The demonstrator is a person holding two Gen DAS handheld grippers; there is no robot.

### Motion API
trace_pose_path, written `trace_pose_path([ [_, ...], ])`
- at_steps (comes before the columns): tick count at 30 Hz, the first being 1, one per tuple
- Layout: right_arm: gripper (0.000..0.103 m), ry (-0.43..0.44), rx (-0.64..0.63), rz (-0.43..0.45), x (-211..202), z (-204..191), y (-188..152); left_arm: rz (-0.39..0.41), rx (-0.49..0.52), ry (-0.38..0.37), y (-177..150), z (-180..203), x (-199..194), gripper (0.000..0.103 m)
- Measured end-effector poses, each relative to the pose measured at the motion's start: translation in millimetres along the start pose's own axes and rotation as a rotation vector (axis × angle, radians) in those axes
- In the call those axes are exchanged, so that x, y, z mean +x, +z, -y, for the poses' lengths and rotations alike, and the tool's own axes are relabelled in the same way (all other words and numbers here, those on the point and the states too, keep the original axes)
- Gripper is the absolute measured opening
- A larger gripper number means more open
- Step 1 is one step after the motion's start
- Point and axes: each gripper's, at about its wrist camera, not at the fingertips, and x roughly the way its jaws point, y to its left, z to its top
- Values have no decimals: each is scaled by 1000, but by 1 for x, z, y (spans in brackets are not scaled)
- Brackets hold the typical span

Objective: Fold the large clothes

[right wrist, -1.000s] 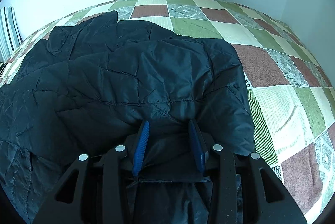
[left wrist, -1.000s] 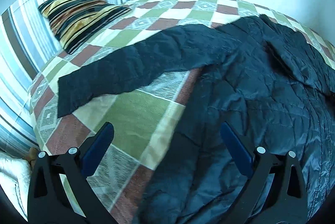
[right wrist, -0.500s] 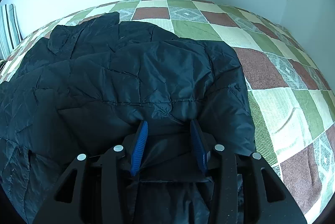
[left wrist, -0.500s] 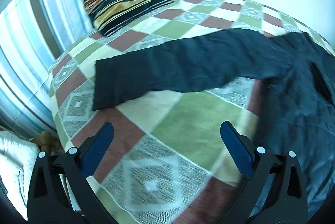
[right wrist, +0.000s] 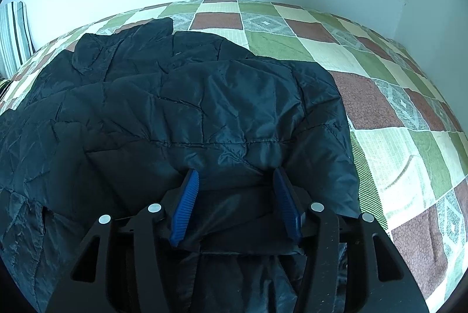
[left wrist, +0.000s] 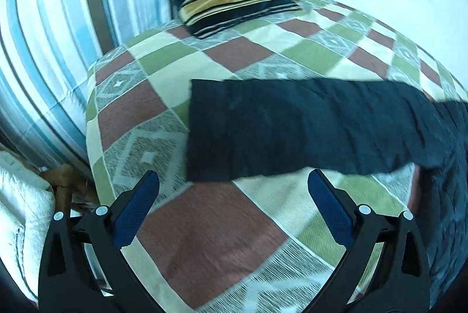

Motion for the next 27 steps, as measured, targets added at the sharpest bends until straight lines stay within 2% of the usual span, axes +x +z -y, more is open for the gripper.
trace_pose_path([
  [9, 65, -29, -29, 17, -4, -6, -1, -14, -76, -79, 17, -23, 26, 101],
  [12, 69, -31, -33, 23, -6, -5, -2, -17, -102, -135, 19, -28, 32, 101],
  [16, 72, -39, -42, 28, -6, -6, -2, -18, -81, -216, 20, -25, 40, 101],
  [20, 73, -39, -42, 29, -6, -6, -3, -70, -121, -292, 18, -30, 59, 101],
  [23, 73, -40, -43, 28, -6, -6, -3, -69, -175, -320, 14, -38, 63, 100],
  [26, 73, -44, -45, 29, -6, -7, -3, -77, -136, -296, 13, -34, 67, 100],
  [27, 73, -44, -45, 29, -6, -7, -3, -71, -120, -273, 14, -32, 67, 94],
])
